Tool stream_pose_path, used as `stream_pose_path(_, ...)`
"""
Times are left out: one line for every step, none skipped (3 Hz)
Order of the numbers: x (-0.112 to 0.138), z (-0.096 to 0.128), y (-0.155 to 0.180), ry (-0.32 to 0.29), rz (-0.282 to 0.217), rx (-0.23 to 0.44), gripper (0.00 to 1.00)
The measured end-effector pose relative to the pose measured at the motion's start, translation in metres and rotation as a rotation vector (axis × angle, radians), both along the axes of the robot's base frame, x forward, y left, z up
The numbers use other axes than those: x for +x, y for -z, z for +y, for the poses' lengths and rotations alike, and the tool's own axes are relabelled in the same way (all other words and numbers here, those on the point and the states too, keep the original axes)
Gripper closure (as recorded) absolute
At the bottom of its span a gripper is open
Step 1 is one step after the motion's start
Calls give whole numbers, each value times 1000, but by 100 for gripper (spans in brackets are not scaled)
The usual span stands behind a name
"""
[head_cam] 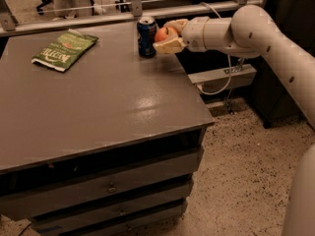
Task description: Move apple near pepsi can
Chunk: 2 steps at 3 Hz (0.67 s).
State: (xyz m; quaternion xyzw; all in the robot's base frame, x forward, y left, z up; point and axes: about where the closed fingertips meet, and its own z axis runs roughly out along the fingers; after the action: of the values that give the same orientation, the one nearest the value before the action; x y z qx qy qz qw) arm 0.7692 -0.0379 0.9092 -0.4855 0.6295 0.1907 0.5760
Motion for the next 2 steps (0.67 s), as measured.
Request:
stream_pose_path(4,-1,12,11,48,-1,100)
stream_pose_path(7,-1,24,22,90,11,82)
